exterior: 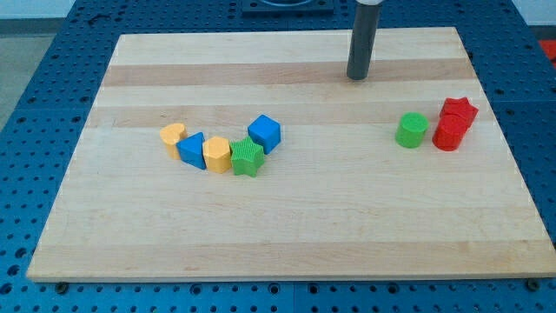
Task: Move your arm towards center
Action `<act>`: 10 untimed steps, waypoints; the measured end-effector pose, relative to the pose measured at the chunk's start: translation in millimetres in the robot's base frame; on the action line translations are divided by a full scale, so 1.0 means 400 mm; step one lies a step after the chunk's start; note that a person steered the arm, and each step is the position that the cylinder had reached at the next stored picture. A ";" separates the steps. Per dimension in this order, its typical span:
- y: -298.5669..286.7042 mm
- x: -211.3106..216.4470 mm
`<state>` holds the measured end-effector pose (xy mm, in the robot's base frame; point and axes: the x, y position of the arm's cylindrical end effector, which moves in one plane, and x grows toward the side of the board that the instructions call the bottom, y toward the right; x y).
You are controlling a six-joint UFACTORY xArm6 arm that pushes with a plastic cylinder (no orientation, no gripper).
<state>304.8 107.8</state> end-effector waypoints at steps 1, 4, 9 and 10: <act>-0.059 0.003; -0.106 0.080; -0.121 0.409; -0.165 0.507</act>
